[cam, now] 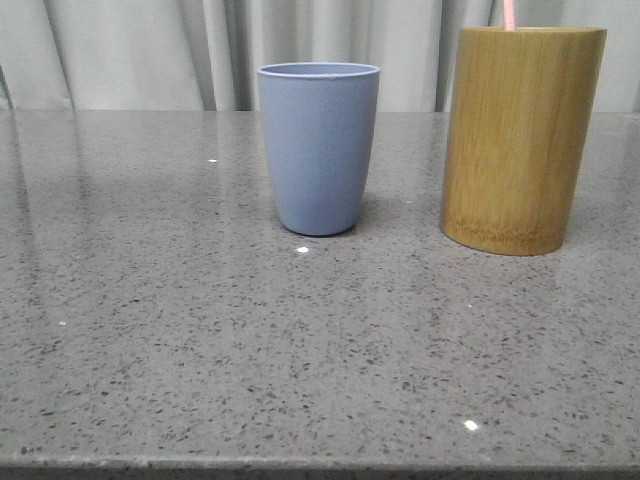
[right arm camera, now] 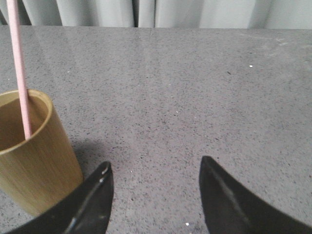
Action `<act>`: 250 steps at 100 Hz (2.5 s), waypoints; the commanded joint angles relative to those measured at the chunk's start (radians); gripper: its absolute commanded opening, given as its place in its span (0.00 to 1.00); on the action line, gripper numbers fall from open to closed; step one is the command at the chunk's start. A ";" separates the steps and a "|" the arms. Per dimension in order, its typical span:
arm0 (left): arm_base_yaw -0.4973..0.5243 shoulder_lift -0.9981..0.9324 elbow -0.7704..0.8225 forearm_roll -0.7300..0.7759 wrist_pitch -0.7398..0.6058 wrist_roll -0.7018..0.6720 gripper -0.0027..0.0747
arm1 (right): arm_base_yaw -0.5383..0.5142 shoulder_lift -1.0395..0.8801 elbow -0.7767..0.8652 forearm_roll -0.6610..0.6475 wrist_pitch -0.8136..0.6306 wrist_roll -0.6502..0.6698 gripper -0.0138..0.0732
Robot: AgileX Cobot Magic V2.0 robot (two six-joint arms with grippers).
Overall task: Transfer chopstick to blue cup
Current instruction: 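Set the blue cup down beside the bamboo holder, open left gripper, then grasp the pink chopstick in the bamboo holder with the right gripper, then lift the pink chopstick out and carry it over the blue cup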
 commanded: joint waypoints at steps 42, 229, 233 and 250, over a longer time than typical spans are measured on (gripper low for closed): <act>0.083 -0.483 0.621 0.033 -0.399 -0.047 0.60 | 0.148 0.236 -0.284 0.041 0.007 -0.014 0.71; 0.083 -0.574 0.788 0.011 -0.410 -0.047 0.60 | 0.263 0.663 -0.644 0.132 -0.112 -0.015 0.08; 0.083 -0.574 0.788 0.011 -0.410 -0.047 0.60 | 0.264 0.648 -0.656 0.132 -0.113 -0.016 0.08; 0.083 -0.574 0.788 0.011 -0.410 -0.047 0.60 | 0.278 0.622 -0.733 0.133 -0.113 -0.044 0.08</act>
